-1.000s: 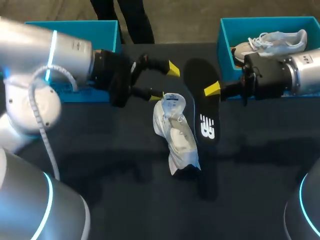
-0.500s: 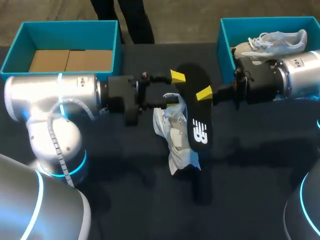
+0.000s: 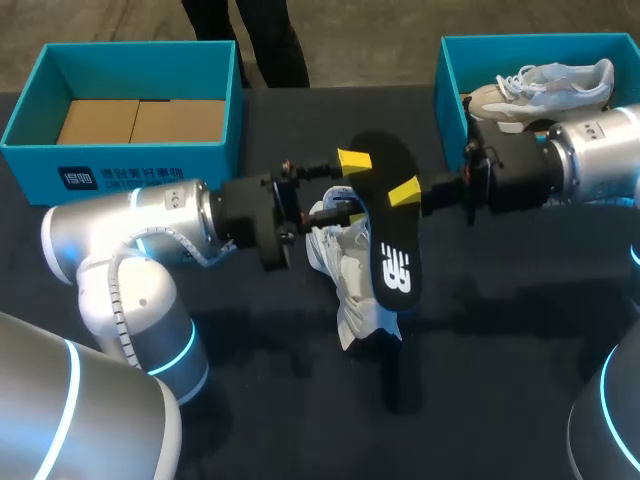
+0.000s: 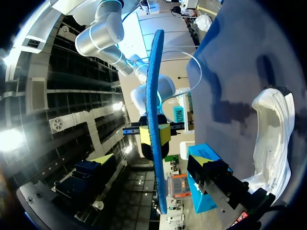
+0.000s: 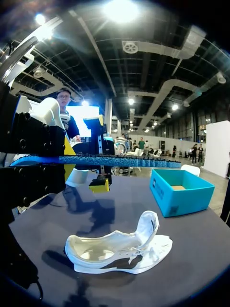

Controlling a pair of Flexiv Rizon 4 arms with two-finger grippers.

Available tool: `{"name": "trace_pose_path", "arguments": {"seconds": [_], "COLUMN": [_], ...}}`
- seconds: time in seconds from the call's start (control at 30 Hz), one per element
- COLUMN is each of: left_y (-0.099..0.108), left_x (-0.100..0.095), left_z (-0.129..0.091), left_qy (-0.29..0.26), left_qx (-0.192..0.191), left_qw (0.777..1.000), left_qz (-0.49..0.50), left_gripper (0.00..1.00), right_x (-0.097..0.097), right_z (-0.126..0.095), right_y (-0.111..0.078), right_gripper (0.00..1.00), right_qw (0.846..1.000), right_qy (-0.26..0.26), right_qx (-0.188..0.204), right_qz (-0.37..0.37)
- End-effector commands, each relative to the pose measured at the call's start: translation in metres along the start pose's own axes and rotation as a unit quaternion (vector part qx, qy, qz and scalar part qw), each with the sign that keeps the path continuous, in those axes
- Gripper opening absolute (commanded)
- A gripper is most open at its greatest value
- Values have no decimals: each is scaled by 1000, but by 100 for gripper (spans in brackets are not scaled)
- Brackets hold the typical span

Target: Take the shoe out of the shoebox, open the shoe tongue, remove and reinsert the insole, then place the shoe into the shoebox

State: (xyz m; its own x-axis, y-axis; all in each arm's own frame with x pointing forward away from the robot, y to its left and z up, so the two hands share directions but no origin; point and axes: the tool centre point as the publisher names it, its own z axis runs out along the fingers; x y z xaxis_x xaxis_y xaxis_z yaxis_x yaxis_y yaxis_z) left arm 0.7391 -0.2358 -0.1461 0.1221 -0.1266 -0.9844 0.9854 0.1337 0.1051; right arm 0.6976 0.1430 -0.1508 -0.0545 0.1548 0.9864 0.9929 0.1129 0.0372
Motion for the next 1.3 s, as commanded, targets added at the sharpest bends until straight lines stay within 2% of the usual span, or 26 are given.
{"name": "trace_pose_path", "arguments": {"seconds": [0.03, 0.1, 0.17, 0.23, 0.33, 0.5, 0.57, 0.63, 0.9, 1.0, 1.07, 1.17, 1.3], "left_y": [0, -1, -1, -2, -2, -1, -1, -2, -6, -7, -7, -8, -8], "left_x": [2, 2, 2, 2, 2, 4, 4, 6, 10, 11, 11, 13, 14], "left_z": [10, 12, 14, 15, 15, 13, 12, 11, 11, 13, 13, 13, 12], "left_qy": [5, 8, 8, 7, 8, 11, 12, 15, 20, 19, 20, 23, 23], "left_qx": [-4, -3, -3, -4, -5, -12, -12, -12, -8, -7, -7, -5, -7], "left_qw": [1000, 1000, 1000, 1000, 1000, 1000, 1000, 1000, 1000, 1000, 1000, 1000, 999], "left_qz": [-2, -2, -2, -2, -2, -3, -4, -5, -12, -15, -17, -18, -23], "left_gripper": [100, 84, 83, 75, 75, 61, 50, 45, 36, 16, 13, 0, 0], "right_x": [-1, -1, -2, -2, -3, -3, -2, -2, -1, -1, -1, -1, -1], "right_z": [5, 6, 7, 7, 7, 8, 7, 7, 7, 8, 8, 8, 8], "right_y": [0, -1, -1, -2, -2, -3, -3, -4, -5, -5, -5, -5, -5], "right_gripper": [0, 0, 0, 0, 0, 0, 0, 0, 0, 0, 0, 0, 0], "right_qw": [1000, 1000, 1000, 1000, 1000, 1000, 1000, 1000, 1000, 1000, 1000, 1000, 1000], "right_qy": [-3, -5, -7, -8, -8, -9, -10, -10, -11, -11, -11, -11, -10], "right_qx": [1, 2, 2, 2, 2, 3, 3, 3, 1, 1, 2, 2, 1], "right_qz": [1, 1, 2, 1, 1, 1, 1, 1, 0, 0, 0, -1, -1]}}
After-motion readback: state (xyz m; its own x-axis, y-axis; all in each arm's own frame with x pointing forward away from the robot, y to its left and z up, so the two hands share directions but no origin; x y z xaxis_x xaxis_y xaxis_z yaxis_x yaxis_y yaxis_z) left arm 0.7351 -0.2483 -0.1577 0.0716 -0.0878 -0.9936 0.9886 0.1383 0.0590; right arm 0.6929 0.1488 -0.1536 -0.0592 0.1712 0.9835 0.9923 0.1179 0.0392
